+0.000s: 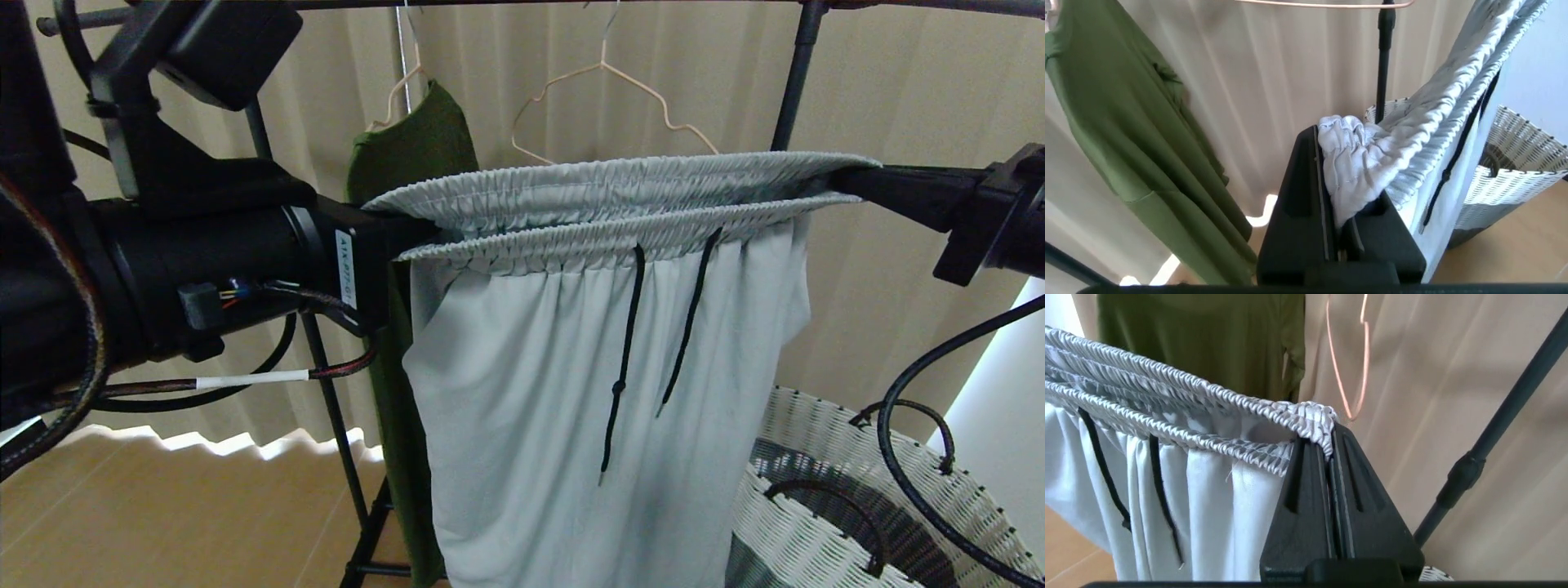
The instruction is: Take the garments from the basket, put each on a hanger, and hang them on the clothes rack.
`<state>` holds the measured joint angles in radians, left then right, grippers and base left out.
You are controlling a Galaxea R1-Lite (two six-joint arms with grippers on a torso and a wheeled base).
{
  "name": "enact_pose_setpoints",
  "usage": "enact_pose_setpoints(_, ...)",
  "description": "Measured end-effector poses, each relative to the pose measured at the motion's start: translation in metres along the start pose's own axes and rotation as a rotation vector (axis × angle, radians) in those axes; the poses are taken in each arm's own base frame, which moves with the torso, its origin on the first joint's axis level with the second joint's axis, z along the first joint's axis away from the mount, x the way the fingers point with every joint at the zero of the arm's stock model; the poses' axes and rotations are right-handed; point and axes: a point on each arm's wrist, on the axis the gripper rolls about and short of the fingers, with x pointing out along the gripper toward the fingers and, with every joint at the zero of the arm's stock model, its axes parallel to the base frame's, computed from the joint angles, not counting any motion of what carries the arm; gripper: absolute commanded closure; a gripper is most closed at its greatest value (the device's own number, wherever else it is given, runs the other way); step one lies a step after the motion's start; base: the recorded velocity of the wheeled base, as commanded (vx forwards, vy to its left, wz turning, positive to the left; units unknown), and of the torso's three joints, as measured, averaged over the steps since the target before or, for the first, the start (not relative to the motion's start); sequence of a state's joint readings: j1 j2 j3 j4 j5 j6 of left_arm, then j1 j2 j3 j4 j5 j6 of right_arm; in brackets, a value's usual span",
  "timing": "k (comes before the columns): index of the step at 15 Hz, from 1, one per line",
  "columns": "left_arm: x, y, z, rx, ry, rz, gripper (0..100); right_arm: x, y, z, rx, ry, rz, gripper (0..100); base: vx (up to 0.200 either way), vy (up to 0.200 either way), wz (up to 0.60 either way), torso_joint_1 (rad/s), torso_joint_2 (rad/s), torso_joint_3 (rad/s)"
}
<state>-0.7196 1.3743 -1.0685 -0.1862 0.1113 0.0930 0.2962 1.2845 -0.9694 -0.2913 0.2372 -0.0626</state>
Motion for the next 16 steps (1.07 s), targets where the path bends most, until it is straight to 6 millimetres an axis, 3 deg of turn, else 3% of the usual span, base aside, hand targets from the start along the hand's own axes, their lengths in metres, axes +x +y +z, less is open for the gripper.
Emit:
enact_pose_setpoints(5, 0.001, 0.008, -0.004, 0.005, 0.013, 0.035, 100, -0.003, 0.005, -0.009, 0.008, 0.032, 0.021, 0, 0.000, 0.000, 0.00, 0.000, 0.00, 0.000)
enact_pose_setpoints(8, 0.003, 0.018, -0.015, 0.006, 0.048, 0.082, 100, -0.014, 0.017, -0.020, 0.014, 0.052, 0.074, 0, 0.000, 0.000, 0.00, 0.000, 0.00, 0.000)
enact_pose_setpoints(16, 0.008, 0.045, -0.025, 0.035, 0.046, 0.232, 100, -0.040, 0.038, -0.026, 0.061, 0.024, 0.231, 0, 0.000, 0.000, 0.00, 0.000, 0.00, 0.000)
